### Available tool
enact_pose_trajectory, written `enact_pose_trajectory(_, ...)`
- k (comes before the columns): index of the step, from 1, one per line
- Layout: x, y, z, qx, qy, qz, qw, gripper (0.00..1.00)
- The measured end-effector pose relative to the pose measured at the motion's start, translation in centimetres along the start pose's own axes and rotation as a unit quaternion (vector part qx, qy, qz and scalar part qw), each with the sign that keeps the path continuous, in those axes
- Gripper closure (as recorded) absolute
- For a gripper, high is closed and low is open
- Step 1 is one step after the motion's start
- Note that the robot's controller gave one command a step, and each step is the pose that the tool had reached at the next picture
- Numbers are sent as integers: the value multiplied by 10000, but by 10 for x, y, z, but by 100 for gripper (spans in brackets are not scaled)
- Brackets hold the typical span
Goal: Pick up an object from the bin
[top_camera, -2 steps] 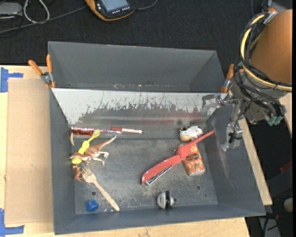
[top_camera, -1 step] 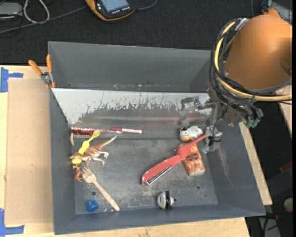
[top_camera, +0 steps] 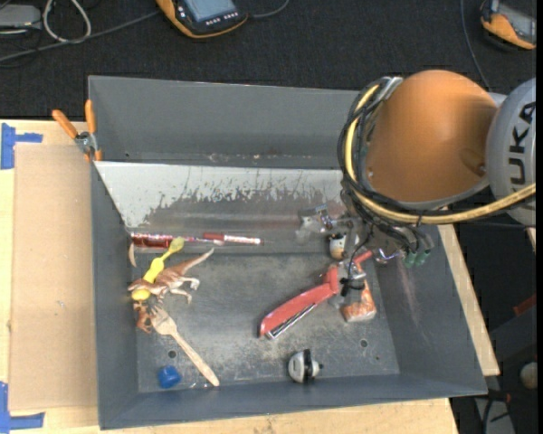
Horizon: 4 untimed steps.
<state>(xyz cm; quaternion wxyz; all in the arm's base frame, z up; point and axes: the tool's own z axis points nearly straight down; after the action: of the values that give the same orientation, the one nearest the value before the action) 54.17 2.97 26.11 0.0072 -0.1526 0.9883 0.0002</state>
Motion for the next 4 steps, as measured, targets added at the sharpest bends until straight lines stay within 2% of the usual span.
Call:
enact_pose_trajectory(1, -9, 22, 28, 14, -62, 54, 10000, 0)
enact_pose_trajectory(2, 13, 28, 82, 10, -51, 132, 9999, 0)
enact_pose_trajectory(3, 34, 1, 102, 7, -71, 119, 9999, 0)
enact_pose_trajectory(4, 16, -2, 170, -1, -47, 50, 10000, 0)
